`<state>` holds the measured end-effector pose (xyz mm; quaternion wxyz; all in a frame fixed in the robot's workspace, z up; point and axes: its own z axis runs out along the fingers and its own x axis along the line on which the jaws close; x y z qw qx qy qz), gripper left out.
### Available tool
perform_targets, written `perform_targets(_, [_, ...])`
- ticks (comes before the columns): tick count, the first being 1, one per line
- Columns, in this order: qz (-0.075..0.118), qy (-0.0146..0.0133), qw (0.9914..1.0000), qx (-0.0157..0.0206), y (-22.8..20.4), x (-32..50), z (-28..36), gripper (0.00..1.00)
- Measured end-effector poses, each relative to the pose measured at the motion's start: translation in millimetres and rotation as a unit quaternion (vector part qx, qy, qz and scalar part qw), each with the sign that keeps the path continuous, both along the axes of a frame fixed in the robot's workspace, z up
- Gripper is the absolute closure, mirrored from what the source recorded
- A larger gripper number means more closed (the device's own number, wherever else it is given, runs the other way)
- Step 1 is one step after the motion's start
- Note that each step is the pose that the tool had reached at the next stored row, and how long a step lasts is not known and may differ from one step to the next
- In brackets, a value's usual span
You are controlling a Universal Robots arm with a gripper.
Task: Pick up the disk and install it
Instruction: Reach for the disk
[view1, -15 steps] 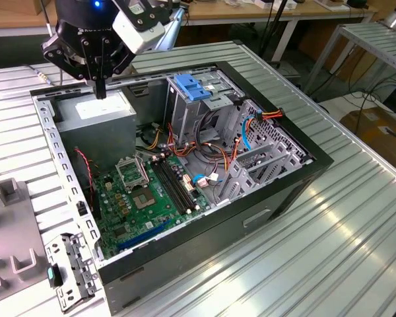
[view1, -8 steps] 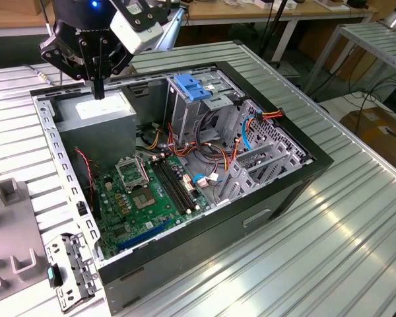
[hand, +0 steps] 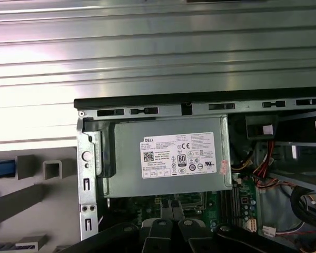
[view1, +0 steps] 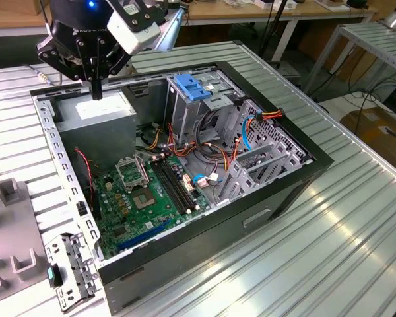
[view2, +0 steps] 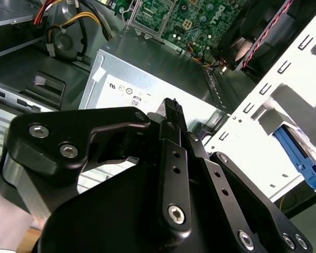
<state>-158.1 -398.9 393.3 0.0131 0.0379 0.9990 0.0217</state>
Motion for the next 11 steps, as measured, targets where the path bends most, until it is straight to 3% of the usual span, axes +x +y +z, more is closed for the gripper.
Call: perform_targets(11, [0.000,0.0000,1.00000,0.0000,0.0,-5.1,0.0,0.89])
